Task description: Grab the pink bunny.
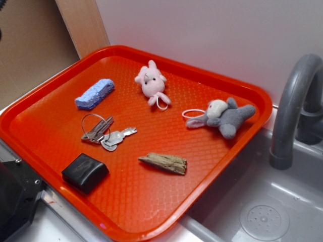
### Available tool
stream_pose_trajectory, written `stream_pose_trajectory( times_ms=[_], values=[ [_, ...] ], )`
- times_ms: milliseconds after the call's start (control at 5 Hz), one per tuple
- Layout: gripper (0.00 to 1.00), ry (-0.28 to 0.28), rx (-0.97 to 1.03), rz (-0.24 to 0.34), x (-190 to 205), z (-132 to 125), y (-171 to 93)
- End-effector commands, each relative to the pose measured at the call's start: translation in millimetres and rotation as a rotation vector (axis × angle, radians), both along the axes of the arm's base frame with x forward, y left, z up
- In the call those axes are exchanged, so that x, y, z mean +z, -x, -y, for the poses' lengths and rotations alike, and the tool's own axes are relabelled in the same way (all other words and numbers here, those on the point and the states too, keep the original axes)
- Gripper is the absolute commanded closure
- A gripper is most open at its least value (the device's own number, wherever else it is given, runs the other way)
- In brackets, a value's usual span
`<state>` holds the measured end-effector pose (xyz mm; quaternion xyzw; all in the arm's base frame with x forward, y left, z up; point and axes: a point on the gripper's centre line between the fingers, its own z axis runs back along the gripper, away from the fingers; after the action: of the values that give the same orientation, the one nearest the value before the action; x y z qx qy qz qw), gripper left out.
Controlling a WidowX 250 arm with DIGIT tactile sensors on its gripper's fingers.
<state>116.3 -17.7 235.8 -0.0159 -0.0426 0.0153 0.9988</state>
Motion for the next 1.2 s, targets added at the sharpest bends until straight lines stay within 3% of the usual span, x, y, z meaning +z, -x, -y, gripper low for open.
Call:
stream_pose_trajectory(
  times_ms=[0,600,1000],
  values=[
    [0.0,0.0,0.0,0.0,0,0,0],
    [0.0,-0.026,0.169,0.157,-33,18,-92],
    [0.0,-0.144,0.369,0.367,-74,4,-144]
  ],
)
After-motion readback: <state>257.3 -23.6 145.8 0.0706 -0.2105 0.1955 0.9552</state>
